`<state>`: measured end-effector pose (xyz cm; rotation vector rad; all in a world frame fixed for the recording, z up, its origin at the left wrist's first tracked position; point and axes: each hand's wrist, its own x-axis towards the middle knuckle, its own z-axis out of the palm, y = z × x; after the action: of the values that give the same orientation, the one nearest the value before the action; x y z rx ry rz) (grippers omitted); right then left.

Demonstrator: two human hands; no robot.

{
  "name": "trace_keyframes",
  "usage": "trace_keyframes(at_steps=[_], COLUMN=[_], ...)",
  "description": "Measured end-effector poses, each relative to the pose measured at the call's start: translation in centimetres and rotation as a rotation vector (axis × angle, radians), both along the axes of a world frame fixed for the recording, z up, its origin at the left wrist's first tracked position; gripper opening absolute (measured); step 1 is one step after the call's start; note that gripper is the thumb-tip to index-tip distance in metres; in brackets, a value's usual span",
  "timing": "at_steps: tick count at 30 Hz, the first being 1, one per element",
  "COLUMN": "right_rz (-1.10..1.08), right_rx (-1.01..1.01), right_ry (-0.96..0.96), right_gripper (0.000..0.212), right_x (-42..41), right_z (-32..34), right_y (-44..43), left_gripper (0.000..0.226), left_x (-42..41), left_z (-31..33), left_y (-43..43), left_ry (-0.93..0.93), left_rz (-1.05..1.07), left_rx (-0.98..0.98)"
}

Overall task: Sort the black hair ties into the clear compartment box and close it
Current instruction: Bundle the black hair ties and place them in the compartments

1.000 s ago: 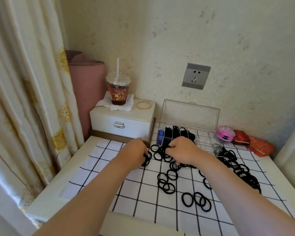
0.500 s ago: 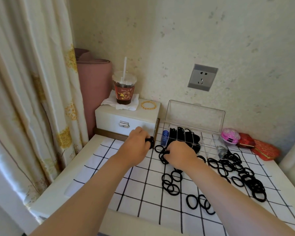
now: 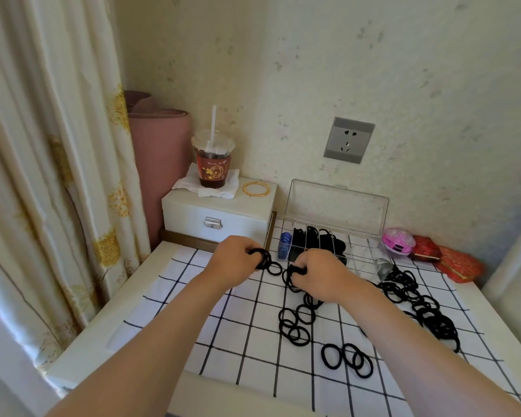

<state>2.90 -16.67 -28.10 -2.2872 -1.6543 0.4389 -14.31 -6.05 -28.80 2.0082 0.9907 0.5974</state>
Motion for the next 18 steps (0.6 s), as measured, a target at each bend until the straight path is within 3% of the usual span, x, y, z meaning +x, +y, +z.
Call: trace_keyframes(at_steps=[3, 11, 13, 18], right_rz=[-0.055, -0.086, -0.084, -0.179], right_rx=[0.091, 0.104, 0.098, 0.124], right_ry=[0.214, 0.913, 0.952, 0.833], right_gripper=[0.012, 0.016, 0.016, 0.013], right_x=[0.6, 1.0, 0.9, 1.3], right_z=[1.9, 4.1, 4.3, 4.1], right_y=[-1.4, -4.1, -4.2, -4.2], left_gripper=[0.019, 0.019, 0.014, 0.017], left_x=[0.4, 3.1, 3.9, 4.8], left_z=[0.1, 0.9, 1.2, 2.1], left_y=[-0.7, -3.6, -4.2, -4.7], left_ry=[-0.130, -0.269, -0.264, -0.264], left_rz=[0.034, -0.012, -0.057, -0.218], left_rx=[-0.166, -0.416, -0.463, -0.678])
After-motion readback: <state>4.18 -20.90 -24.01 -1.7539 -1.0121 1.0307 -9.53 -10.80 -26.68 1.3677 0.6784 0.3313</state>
